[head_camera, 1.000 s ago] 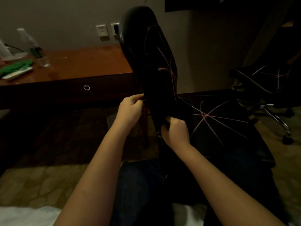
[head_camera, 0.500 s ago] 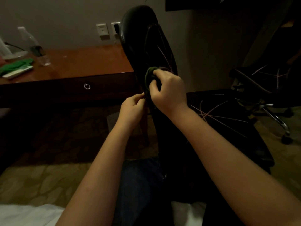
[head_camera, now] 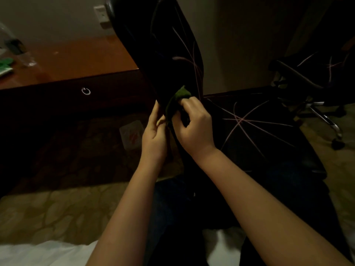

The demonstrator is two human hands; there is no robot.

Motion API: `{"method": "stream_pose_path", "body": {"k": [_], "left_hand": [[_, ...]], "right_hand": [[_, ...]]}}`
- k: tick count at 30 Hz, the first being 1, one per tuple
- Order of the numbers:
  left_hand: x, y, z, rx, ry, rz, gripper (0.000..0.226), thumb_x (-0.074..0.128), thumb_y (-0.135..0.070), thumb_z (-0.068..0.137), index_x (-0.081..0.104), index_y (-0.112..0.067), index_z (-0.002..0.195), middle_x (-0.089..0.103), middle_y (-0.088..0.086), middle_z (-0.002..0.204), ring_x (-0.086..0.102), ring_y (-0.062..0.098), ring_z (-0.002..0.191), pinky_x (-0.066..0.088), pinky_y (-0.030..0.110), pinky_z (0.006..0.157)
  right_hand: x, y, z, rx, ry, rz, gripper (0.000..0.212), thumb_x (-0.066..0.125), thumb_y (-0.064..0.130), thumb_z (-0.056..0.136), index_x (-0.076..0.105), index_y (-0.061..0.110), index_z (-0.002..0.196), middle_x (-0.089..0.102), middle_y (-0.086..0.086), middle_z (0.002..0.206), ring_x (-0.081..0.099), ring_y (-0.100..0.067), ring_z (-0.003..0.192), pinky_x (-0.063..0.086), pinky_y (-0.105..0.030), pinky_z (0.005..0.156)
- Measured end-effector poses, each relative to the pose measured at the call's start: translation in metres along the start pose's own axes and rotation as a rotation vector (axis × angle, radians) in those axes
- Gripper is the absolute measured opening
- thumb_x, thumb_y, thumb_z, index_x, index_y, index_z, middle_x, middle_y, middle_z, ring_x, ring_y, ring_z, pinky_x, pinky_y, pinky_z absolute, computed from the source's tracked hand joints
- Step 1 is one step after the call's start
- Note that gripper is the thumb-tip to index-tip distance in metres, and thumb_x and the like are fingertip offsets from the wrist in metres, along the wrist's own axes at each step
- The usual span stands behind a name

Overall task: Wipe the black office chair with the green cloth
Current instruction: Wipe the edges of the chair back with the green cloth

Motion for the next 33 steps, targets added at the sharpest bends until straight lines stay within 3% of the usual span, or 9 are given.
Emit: {"method": "stream_pose_path", "body": {"k": [5,10,13,15,21,23,26,29,33], "left_hand": [[0.000,0.018,0.002,0.040,-0.001,0.046,0.048,0.037,-0.010,0.104,0.039,-0.029,0.148,0.055,-0.002,0.140,0.058,0.003,0.116,0.049,0.031,0.102],[0.002,0.030,0.004,0.028,-0.026,0.041,0.052,0.038,-0.009,0.103,0.035,-0.030,0.150,0.055,-0.009,0.138,0.060,-0.008,0.081,0.051,0.018,0.074],[0.000,0.032,0.007,0.018,-0.041,0.041,0.052,0.038,-0.009,0.102,0.037,-0.031,0.149,0.056,-0.006,0.138,0.061,-0.005,0.082,0.052,0.022,0.075],[0.000,0.031,0.006,0.023,-0.038,0.045,0.050,0.038,-0.009,0.102,0.040,-0.029,0.148,0.061,-0.008,0.131,0.063,0.002,0.093,0.054,0.025,0.083],[0.002,0.032,0.002,-0.015,-0.035,0.090,0.046,0.039,-0.010,0.103,0.041,-0.023,0.148,0.069,-0.029,0.097,0.054,-0.003,0.075,0.046,0.024,0.071],[0.003,0.030,0.001,-0.019,-0.031,0.116,0.046,0.040,-0.011,0.103,0.042,-0.023,0.147,0.068,-0.030,0.092,0.055,-0.004,0.073,0.046,0.022,0.070],[0.003,0.026,0.000,-0.037,-0.039,0.116,0.046,0.041,-0.010,0.102,0.046,-0.024,0.145,0.070,-0.027,0.095,0.057,-0.003,0.076,0.048,0.022,0.071],[0.002,0.024,-0.003,-0.087,-0.041,0.072,0.048,0.041,-0.005,0.101,0.047,-0.025,0.144,0.064,-0.012,0.123,0.064,-0.006,0.089,0.053,0.017,0.080],[0.001,0.027,-0.007,-0.119,-0.004,0.060,0.052,0.043,-0.005,0.100,0.045,-0.032,0.143,0.061,-0.018,0.113,0.059,-0.008,0.065,0.050,0.021,0.069]], "right_hand": [[0.012,-0.039,-0.040,0.068,0.034,-0.059,0.015,0.062,-0.002,0.081,0.066,-0.004,0.096,0.063,-0.017,0.088,0.063,-0.028,0.081,0.042,-0.018,0.072],[0.024,-0.072,-0.076,0.189,0.085,-0.095,0.018,0.061,0.000,0.078,0.068,-0.005,0.094,0.066,-0.020,0.090,0.065,-0.036,0.081,0.043,-0.022,0.074],[0.028,-0.083,-0.087,0.233,0.138,-0.106,0.020,0.060,0.003,0.080,0.068,-0.006,0.096,0.066,-0.021,0.091,0.066,-0.037,0.083,0.044,-0.023,0.074],[0.030,-0.086,-0.091,0.265,0.150,-0.108,0.022,0.060,0.005,0.081,0.069,-0.006,0.098,0.067,-0.020,0.092,0.067,-0.036,0.085,0.046,-0.024,0.074],[0.023,-0.085,-0.087,0.327,0.189,-0.138,0.025,0.063,0.007,0.087,0.068,-0.002,0.111,0.068,-0.019,0.105,0.066,-0.033,0.095,0.052,-0.030,0.079],[0.020,-0.078,-0.080,0.309,0.195,-0.166,0.026,0.062,0.011,0.089,0.068,0.001,0.112,0.068,-0.019,0.106,0.065,-0.034,0.096,0.054,-0.038,0.079],[0.014,-0.064,-0.063,0.254,0.150,-0.168,0.023,0.063,0.013,0.087,0.071,0.003,0.107,0.069,-0.018,0.100,0.065,-0.034,0.092,0.050,-0.034,0.076],[0.006,-0.048,-0.045,0.190,0.103,-0.172,0.018,0.065,0.014,0.086,0.072,0.003,0.098,0.069,-0.016,0.088,0.066,-0.032,0.081,0.047,-0.029,0.067],[-0.006,-0.021,-0.026,0.035,0.037,-0.139,0.015,0.063,0.013,0.085,0.071,0.002,0.092,0.068,-0.012,0.080,0.064,-0.026,0.071,0.047,-0.026,0.061]]}}
Point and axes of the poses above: each hand's wrist, its own z-axis towards the middle knuckle, its own x-axis out of the palm, y = z × x, the point moved 3 cm from there along z, towards the middle knuckle
